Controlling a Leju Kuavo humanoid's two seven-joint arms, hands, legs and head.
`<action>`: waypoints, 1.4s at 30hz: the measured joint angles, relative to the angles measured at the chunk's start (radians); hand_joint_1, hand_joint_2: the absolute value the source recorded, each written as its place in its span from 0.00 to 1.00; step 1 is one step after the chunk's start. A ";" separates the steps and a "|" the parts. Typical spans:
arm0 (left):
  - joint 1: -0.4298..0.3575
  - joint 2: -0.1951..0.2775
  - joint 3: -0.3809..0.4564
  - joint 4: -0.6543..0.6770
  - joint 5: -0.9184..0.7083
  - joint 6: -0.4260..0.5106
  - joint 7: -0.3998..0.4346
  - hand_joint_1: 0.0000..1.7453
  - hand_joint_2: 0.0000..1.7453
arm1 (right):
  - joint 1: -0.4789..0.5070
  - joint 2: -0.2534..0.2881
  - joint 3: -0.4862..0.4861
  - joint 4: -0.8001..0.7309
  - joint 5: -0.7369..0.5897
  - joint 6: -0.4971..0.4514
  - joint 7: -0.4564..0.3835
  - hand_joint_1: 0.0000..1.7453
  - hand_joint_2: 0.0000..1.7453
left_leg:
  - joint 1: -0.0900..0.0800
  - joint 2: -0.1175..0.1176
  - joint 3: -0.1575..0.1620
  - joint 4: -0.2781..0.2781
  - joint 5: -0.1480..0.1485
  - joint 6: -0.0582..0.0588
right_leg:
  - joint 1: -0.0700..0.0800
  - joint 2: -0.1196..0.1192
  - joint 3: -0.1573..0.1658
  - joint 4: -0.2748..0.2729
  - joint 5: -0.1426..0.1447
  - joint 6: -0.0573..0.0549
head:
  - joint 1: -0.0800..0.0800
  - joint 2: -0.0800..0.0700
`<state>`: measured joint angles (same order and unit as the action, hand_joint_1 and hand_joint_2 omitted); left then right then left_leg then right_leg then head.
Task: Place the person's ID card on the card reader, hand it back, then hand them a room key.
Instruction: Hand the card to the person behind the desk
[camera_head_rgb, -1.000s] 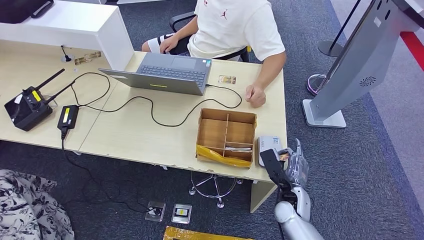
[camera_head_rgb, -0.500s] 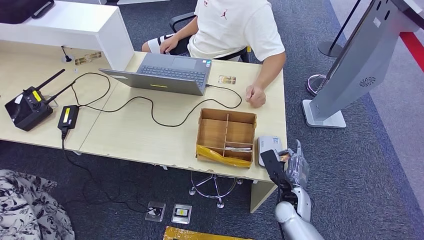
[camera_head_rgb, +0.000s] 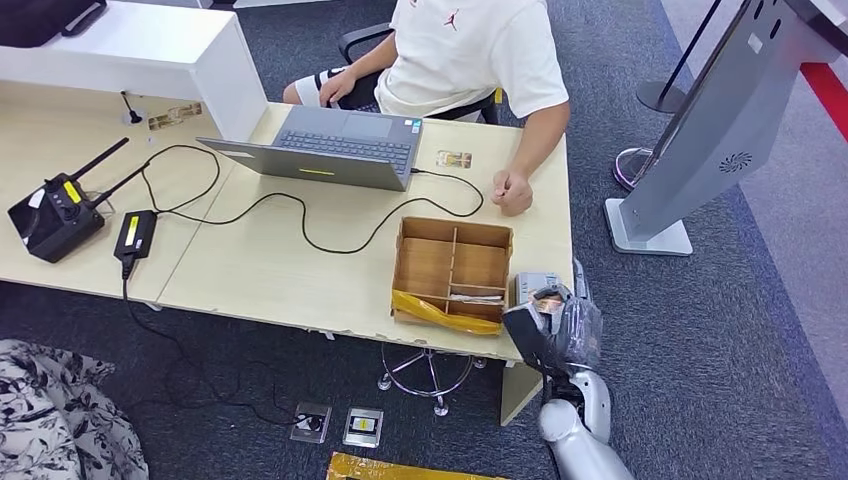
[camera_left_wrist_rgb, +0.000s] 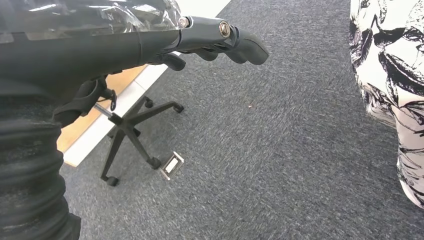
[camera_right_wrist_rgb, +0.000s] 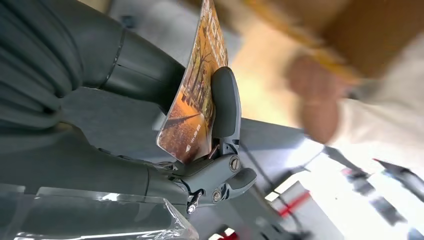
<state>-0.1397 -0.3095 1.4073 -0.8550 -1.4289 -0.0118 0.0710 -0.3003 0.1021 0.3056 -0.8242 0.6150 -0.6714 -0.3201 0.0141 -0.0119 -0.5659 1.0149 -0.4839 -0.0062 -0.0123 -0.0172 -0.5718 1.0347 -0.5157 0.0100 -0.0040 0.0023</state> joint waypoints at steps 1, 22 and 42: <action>0.000 0.000 0.000 -0.001 0.000 0.000 -0.002 0.00 1.00 | 0.005 0.016 -0.022 -0.037 0.027 0.000 -0.036 1.00 1.00 | 0.000 0.000 0.000 0.000 0.000 0.000 | 0.000 0.000 0.000 0.000 0.000 0.000 | 0.000 0.000; 0.001 -0.003 0.000 0.004 0.061 0.000 -0.112 0.00 1.00 | 0.111 0.211 -0.175 -0.767 0.261 0.001 -0.189 1.00 1.00 | 0.000 0.001 0.000 0.000 0.000 0.000 | 0.000 0.000 0.000 0.000 0.000 0.000 | 0.000 0.000; 0.001 -0.010 0.000 0.071 0.214 0.000 -0.332 0.00 1.00 | -0.307 0.106 0.166 -0.326 0.497 0.031 0.446 1.00 1.00 | 0.000 -0.002 -0.003 0.000 0.001 0.000 | 0.000 -0.002 -0.001 0.000 0.000 0.000 | 0.000 0.000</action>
<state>-0.1388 -0.3193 1.4076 -0.7842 -1.2152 -0.0118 -0.2612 -0.6073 0.2079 0.4719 -1.1498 1.1121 -0.6409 0.1254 0.0141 -0.0139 -0.5686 1.0148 -0.4833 -0.0066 -0.0122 -0.0195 -0.5732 1.0349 -0.5155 0.0099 -0.0040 0.0023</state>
